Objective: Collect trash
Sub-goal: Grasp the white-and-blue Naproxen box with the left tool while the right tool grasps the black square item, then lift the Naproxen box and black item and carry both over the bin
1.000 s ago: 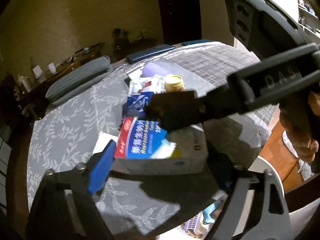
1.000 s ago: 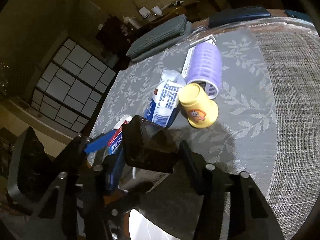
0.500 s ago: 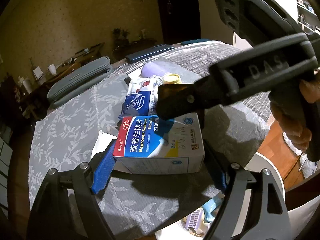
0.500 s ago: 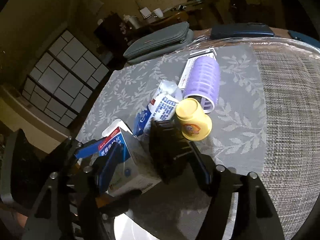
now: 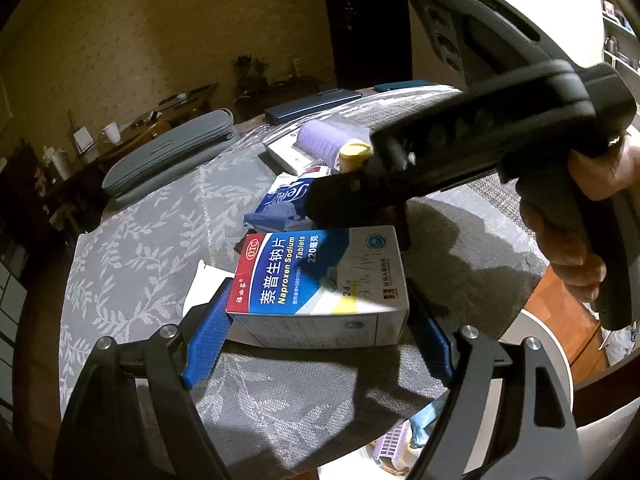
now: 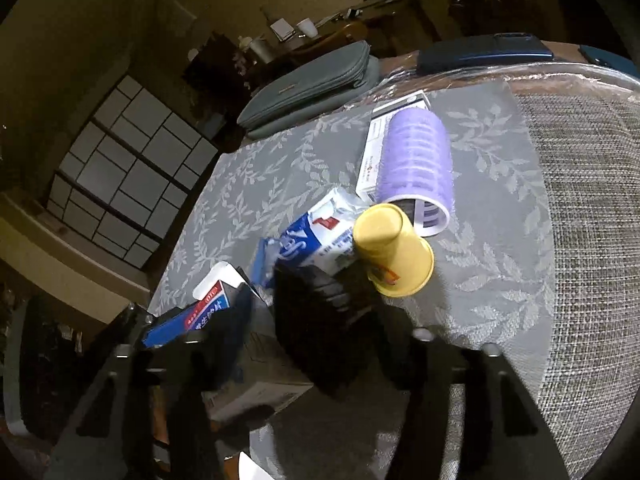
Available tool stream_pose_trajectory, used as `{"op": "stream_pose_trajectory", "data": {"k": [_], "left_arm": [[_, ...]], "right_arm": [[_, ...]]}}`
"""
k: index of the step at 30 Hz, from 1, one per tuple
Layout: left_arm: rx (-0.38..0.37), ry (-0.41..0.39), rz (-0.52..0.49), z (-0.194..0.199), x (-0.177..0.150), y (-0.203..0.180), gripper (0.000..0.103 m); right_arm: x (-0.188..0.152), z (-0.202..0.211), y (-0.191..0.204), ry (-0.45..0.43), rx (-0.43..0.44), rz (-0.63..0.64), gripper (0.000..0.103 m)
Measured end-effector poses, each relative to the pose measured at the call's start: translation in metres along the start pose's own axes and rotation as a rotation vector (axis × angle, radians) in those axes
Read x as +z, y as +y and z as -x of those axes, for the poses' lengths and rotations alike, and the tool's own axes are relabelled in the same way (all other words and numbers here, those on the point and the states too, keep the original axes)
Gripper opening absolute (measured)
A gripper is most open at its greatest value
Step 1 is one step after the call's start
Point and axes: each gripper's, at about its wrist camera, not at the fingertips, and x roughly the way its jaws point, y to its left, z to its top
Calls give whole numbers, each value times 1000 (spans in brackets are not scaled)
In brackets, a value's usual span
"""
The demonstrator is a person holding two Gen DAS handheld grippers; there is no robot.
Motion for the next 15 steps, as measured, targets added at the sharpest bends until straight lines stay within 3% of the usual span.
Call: {"op": "stream_pose_trajectory", "data": {"k": [5, 15], "left_arm": [[-1, 0, 2, -1, 0, 1, 81], [-16, -12, 59, 5, 1, 10, 80]], "right_arm": [[-5, -1, -1, 0, -16, 11, 22], [-14, 31, -3, -81, -62, 33, 18]]}}
